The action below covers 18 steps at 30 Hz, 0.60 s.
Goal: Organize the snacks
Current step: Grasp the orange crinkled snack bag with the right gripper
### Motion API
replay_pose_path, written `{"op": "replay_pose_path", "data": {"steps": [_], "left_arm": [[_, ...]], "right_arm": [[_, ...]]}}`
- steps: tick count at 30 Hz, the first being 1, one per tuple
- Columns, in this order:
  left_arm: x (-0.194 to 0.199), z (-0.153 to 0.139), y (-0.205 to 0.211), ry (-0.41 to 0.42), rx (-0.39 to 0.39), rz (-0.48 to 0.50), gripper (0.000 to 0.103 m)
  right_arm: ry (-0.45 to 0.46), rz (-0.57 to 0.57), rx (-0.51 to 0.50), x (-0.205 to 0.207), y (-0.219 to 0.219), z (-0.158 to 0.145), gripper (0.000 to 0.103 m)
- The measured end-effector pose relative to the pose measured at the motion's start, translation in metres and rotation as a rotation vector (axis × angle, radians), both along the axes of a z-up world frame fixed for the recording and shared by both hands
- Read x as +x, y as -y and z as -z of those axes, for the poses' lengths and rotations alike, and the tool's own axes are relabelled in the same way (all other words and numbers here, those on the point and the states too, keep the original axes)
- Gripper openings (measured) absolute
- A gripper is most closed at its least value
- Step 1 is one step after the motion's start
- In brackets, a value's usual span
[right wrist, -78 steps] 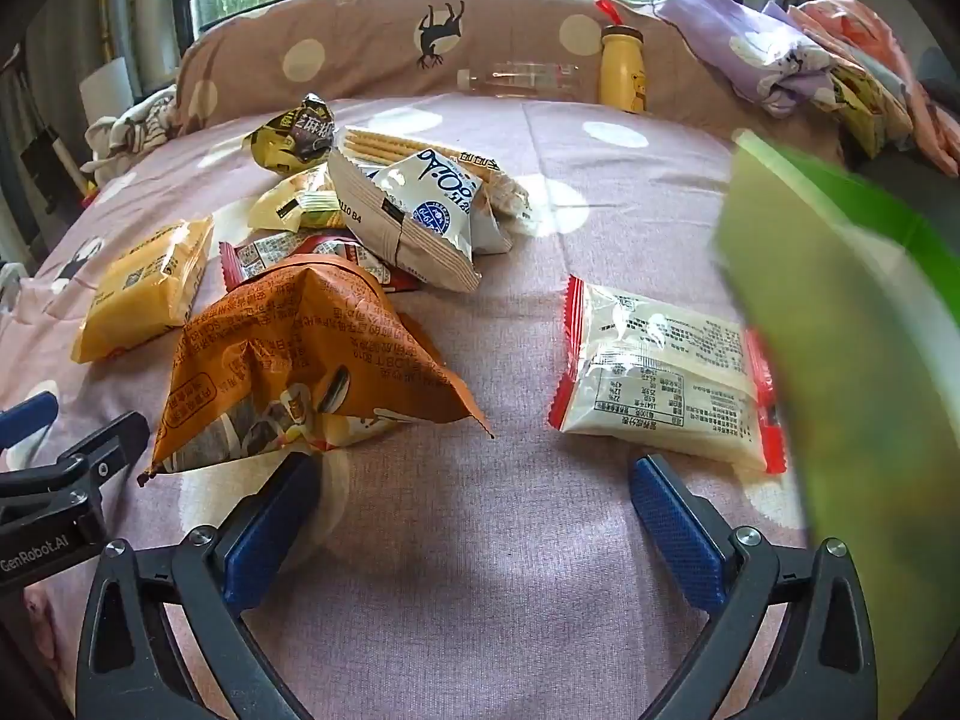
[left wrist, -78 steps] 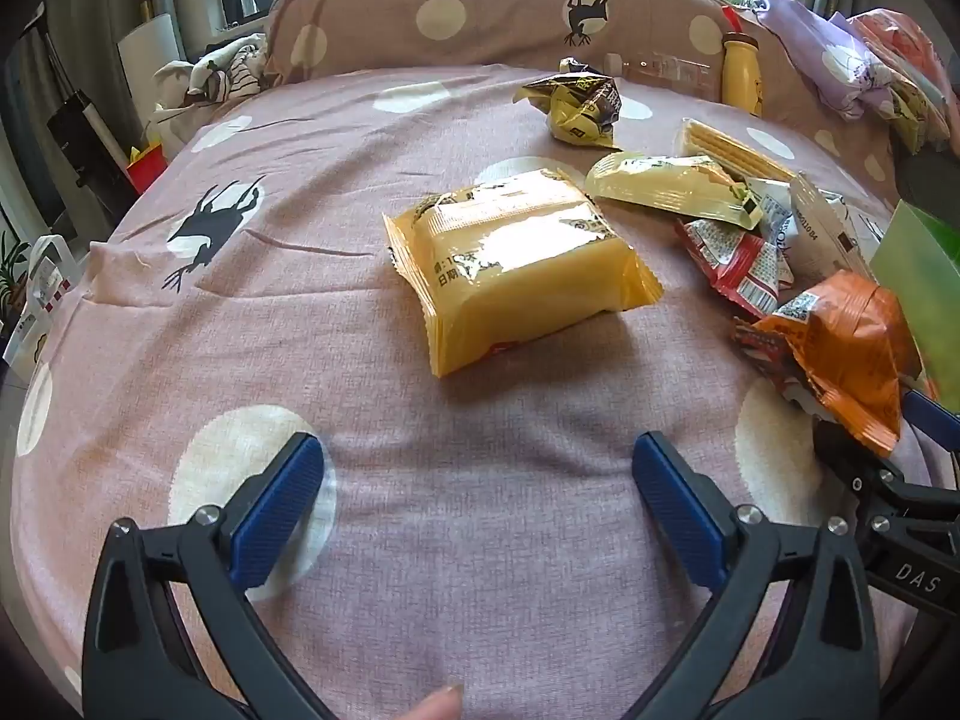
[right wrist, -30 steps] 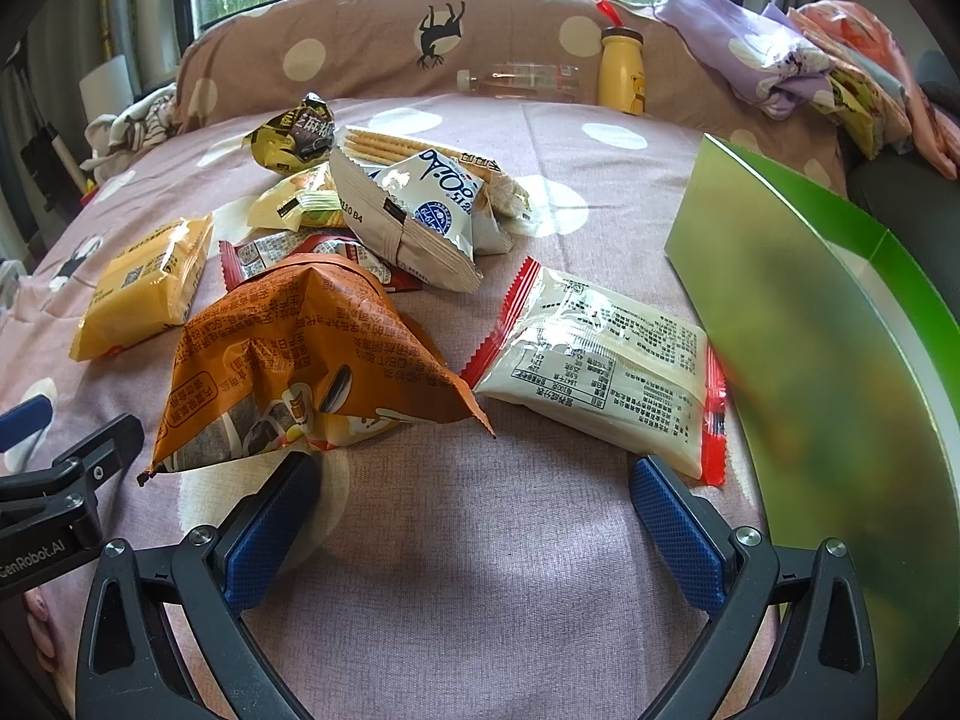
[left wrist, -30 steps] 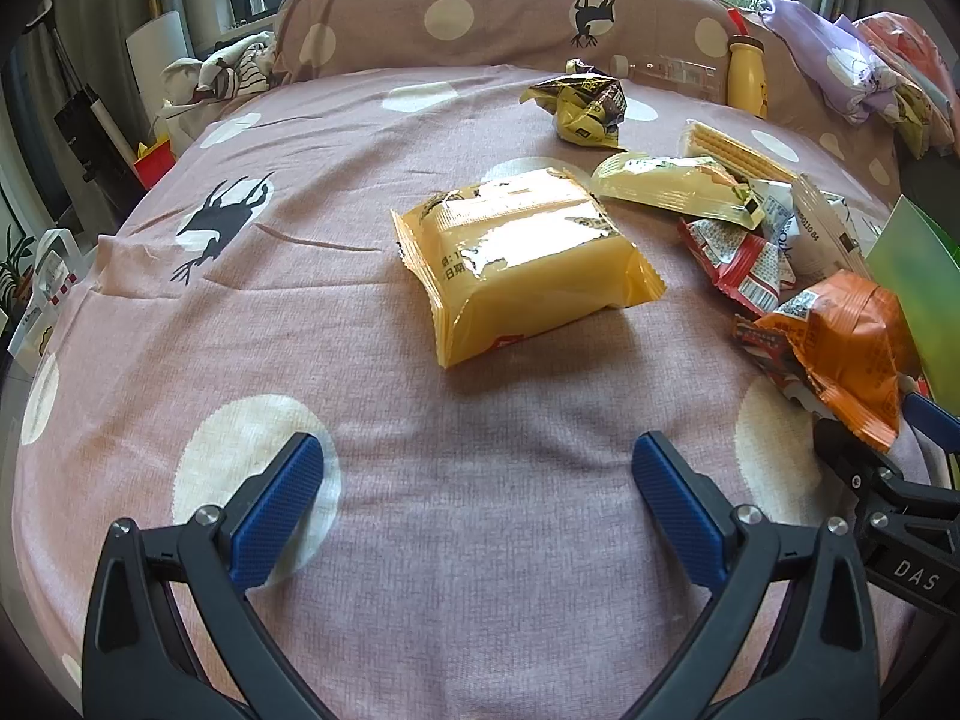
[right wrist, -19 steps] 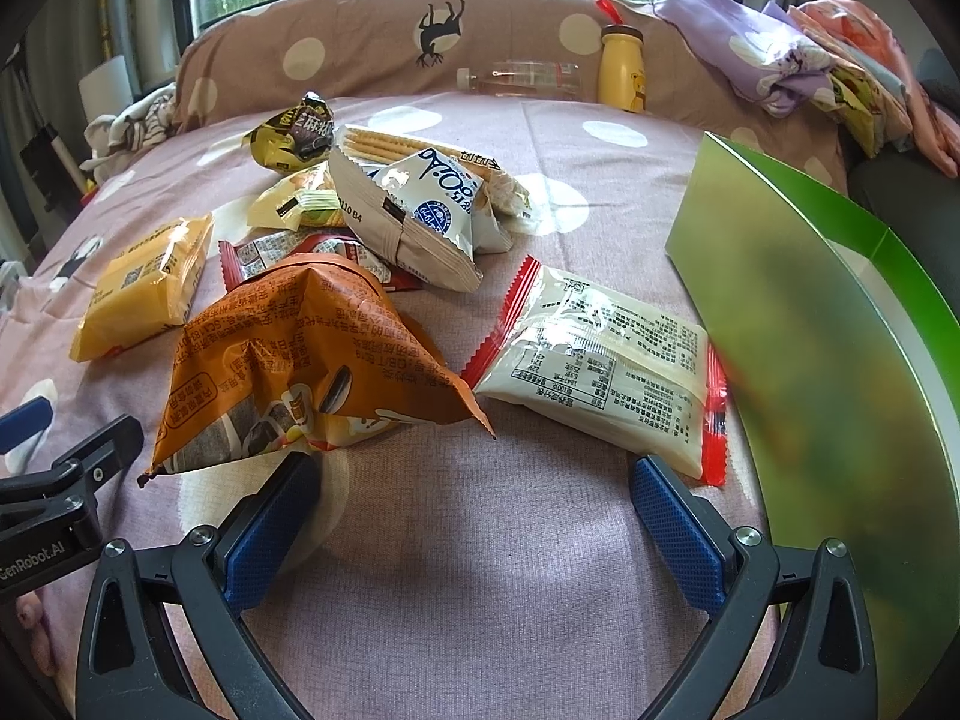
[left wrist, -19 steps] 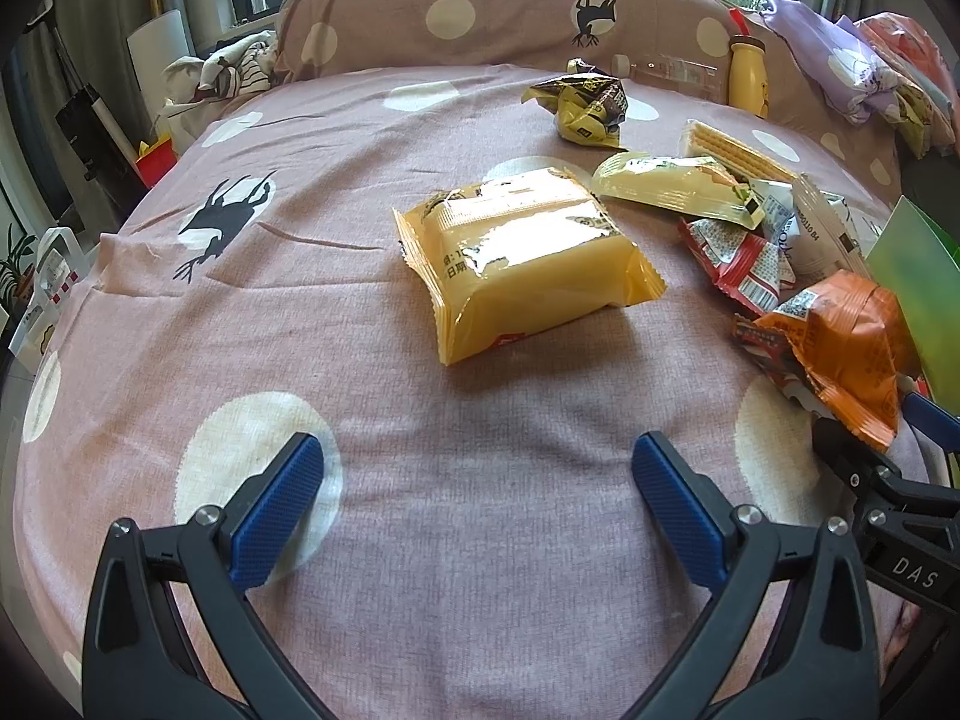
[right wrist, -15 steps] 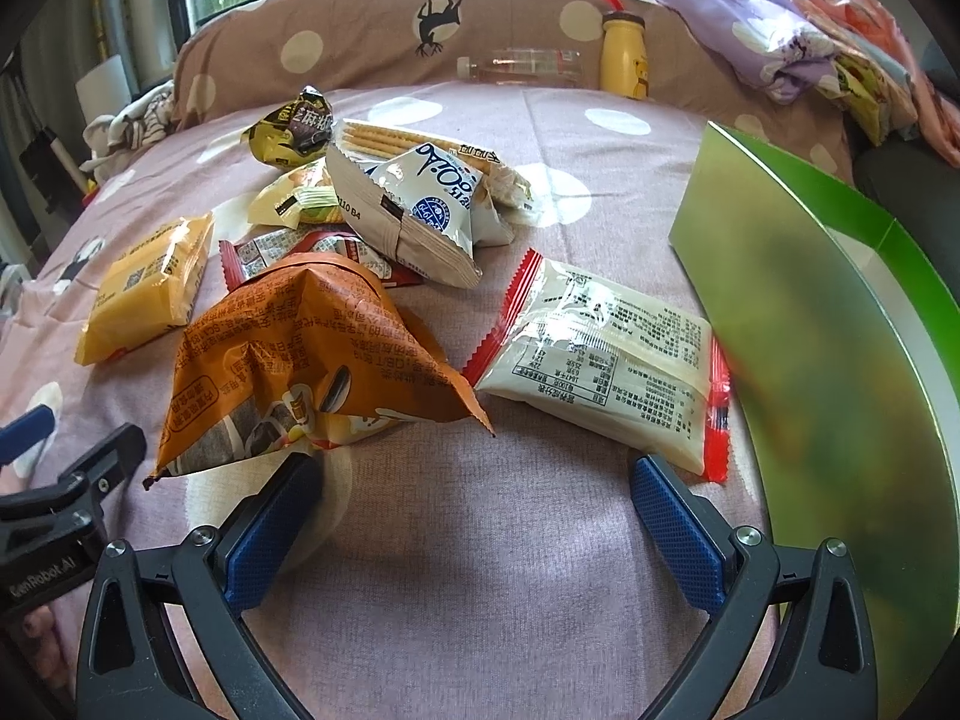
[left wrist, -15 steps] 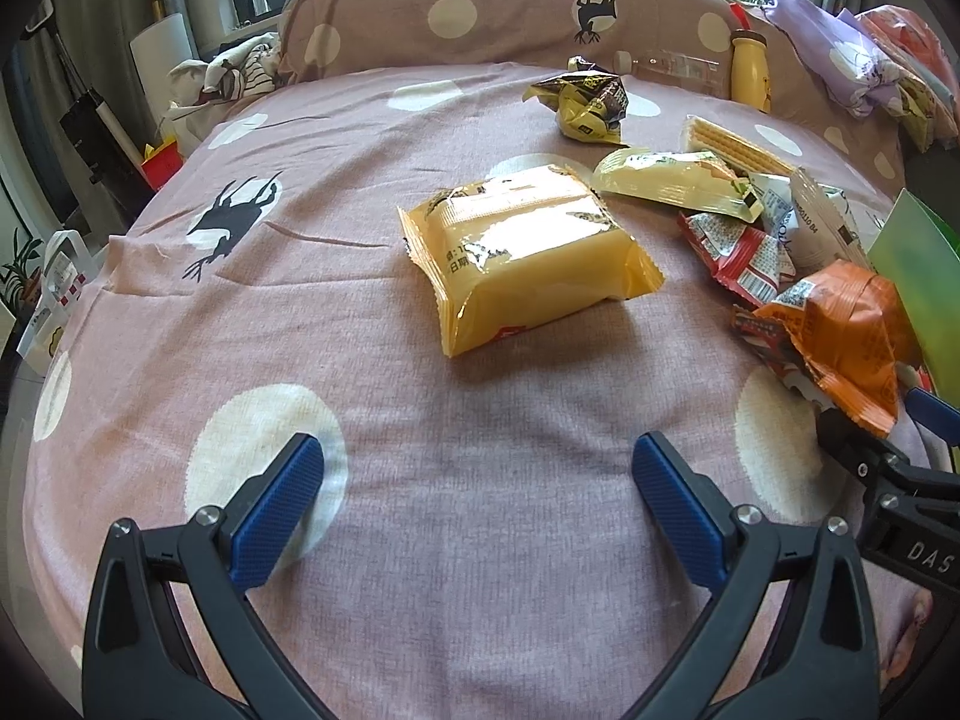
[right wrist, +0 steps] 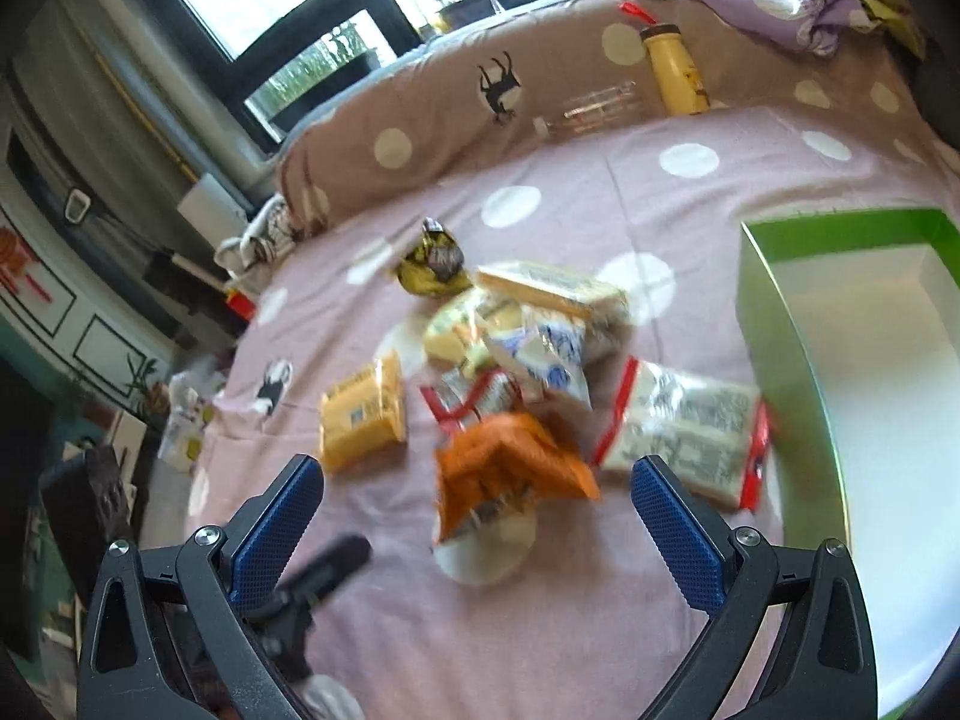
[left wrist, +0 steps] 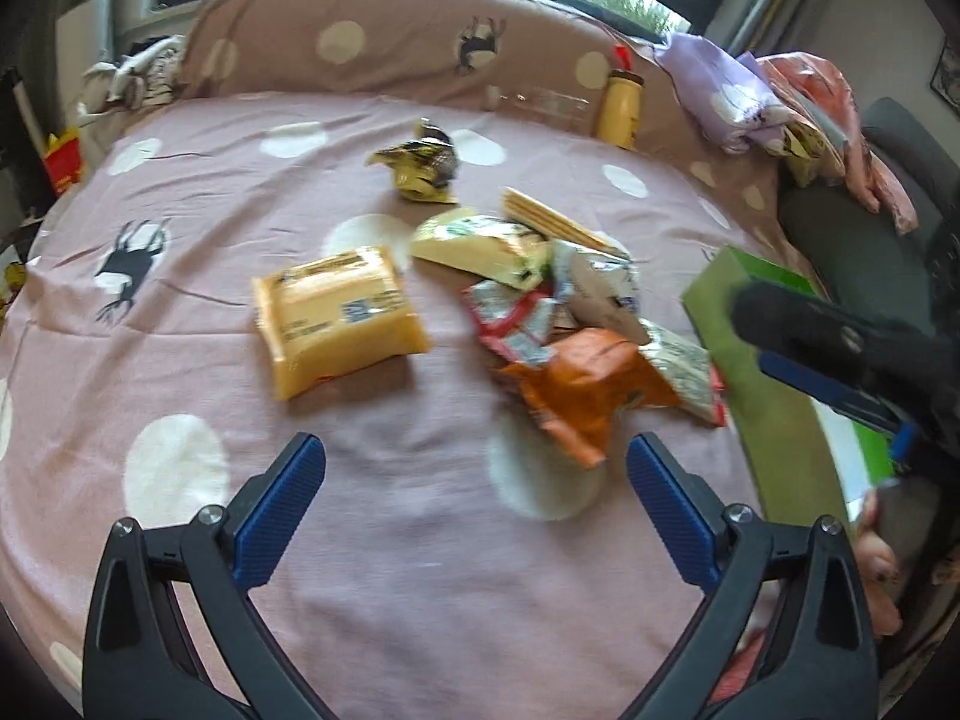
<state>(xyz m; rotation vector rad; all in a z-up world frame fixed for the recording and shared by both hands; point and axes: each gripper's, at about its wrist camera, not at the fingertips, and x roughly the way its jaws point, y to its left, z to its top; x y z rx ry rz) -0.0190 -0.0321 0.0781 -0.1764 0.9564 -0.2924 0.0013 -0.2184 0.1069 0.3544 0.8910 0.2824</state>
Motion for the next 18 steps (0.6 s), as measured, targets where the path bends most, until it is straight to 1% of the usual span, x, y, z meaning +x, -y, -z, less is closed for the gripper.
{"op": "replay_pose_path", "data": {"steps": [3,5,6,7,8,9,10,11,13,15,17,18], "left_arm": [[0.008,-0.004,0.024,-0.005,-0.015,0.056,0.099],[0.013,-0.001,0.034,-0.008,0.01,0.064,0.095],[0.016,0.003,0.039,-0.011,0.021,0.065,0.095],[0.018,0.008,0.042,-0.017,0.022,0.067,0.092],[0.02,0.012,0.043,-0.024,0.018,0.072,0.09],[0.021,0.017,0.044,-0.031,0.012,0.078,0.088],[0.021,0.023,0.044,-0.036,0.005,0.086,0.083],[0.022,0.027,0.045,-0.036,0.0,0.093,0.077],[0.023,0.032,0.046,-0.046,-0.01,0.106,0.071],[0.023,0.033,0.047,-0.045,-0.033,0.119,0.065],[0.022,0.031,0.048,-0.024,-0.017,0.111,0.056],[0.021,0.031,0.047,-0.011,-0.011,0.107,0.055]], "right_arm": [[-0.029,-0.017,0.046,0.016,-0.002,0.012,0.102],[-0.049,-0.038,0.05,0.022,-0.005,0.024,0.094],[-0.061,-0.042,0.047,0.024,-0.005,0.029,0.092],[-0.073,-0.043,0.047,0.027,-0.006,0.034,0.09],[-0.085,-0.046,0.057,0.028,-0.005,0.039,0.083],[-0.099,-0.05,0.076,0.03,-0.004,0.044,0.08],[-0.108,-0.054,0.09,0.029,-0.002,0.047,0.075],[-0.124,-0.06,0.1,0.031,-0.003,0.051,0.073],[-0.144,-0.053,0.105,0.032,-0.005,0.059,0.073],[-0.159,-0.074,0.117,0.033,-0.011,0.064,0.073],[-0.159,-0.076,0.096,0.031,-0.015,0.066,0.073],[-0.161,-0.078,0.089,0.03,-0.017,0.067,0.073]]}}
